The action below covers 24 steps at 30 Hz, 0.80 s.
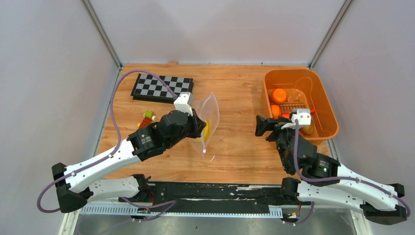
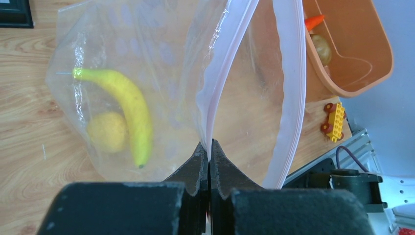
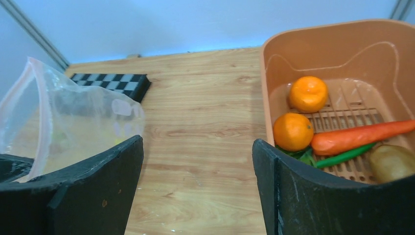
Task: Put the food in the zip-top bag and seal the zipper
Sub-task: Pick up the fake fruit from the bin.
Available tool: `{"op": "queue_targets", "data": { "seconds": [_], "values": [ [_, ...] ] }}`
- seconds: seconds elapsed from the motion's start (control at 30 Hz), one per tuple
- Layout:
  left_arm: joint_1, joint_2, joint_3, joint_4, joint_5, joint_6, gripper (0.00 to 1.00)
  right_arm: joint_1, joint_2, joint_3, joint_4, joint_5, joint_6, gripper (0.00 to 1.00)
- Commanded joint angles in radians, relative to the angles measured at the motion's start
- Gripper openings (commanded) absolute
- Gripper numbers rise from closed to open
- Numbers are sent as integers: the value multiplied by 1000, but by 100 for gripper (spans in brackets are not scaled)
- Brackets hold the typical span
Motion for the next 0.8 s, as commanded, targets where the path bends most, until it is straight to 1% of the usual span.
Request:
{"op": "queue_targets", "data": {
  "seconds": [0.0, 0.07, 0.1, 0.13, 0.2, 0.23, 0.3, 0.33, 0.47, 0.5, 0.6, 0.67, 0.77],
  "values": [
    [-4, -4, 4, 16, 6, 32, 0, -20, 147, 115, -148, 35, -14, 83],
    [-4, -2, 11, 8, 11, 37, 0, -67, 220, 187, -265, 78, 47, 84],
    [-4, -5, 6, 11, 14, 38, 0, -251, 258, 216, -217, -107, -16, 84],
    [-4, -6, 6, 13, 19, 39, 0, -336, 266, 218, -190, -225, -55, 84],
    [-4, -4, 10, 6, 30, 45, 0, -510, 282, 253, -191, -370, -55, 84],
    [-4, -5, 11, 4, 31, 46, 0, -544, 285, 263, -184, -395, -68, 84],
    [-4, -5, 6, 5, 26, 47, 0, -657, 296, 268, -133, -468, -113, 85],
    [-4, -5, 4, 10, 26, 48, 0, -713, 313, 277, -123, -530, -133, 85],
    [-5, 7, 1, 25, 45, 51, 0, -956, 459, 349, -201, -764, -138, 85],
    [-4, 10, 1, 27, 50, 53, 0, -997, 487, 361, -209, -798, -137, 86],
    [-4, 20, 2, 38, 60, 50, 0, -1078, 551, 350, -165, -876, -157, 87],
    [-5, 19, -3, 44, 67, 53, 0, -1133, 604, 386, -180, -945, -149, 87],
    [-4, 5, -12, 52, 65, 55, 0, -1195, 683, 430, -182, -974, -142, 87]
  ]
}}
